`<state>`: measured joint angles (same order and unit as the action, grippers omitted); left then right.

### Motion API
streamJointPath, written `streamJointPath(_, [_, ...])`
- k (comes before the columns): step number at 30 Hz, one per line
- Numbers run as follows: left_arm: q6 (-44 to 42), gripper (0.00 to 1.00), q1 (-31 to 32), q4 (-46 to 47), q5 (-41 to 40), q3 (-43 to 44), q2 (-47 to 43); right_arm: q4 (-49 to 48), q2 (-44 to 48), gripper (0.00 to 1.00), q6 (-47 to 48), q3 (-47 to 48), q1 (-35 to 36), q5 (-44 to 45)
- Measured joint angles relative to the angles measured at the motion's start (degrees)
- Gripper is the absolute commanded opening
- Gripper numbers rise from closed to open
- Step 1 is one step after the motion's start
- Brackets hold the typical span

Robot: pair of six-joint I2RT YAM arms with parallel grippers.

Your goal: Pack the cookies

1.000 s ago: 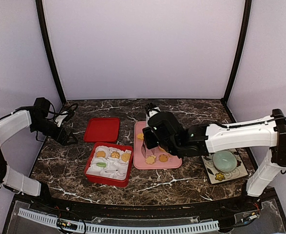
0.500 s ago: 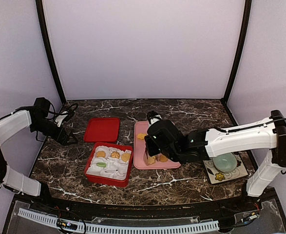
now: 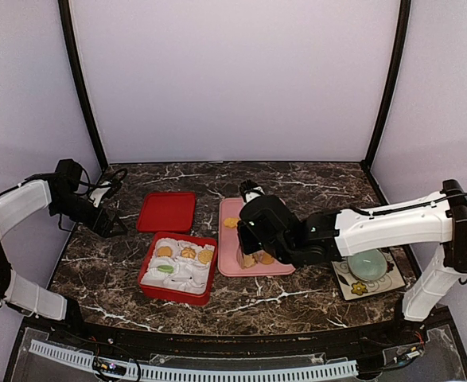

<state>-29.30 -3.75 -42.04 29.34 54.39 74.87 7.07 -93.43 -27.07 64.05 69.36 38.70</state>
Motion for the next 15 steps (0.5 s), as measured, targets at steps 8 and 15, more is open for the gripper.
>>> streamJointPath(8, [0.0, 0.99, 0.0, 0.0, 0.0, 0.0, 0.0, 1.2, 0.0, 0.30, 2.2, 5.8, 1.2, 0.6])
streamJointPath(15, [0.0, 0.99, 0.0, 0.0, 0.0, 0.0, 0.0, 1.9, -0.5, 0.30, 5.8, 14.8, 5.0, 1.0])
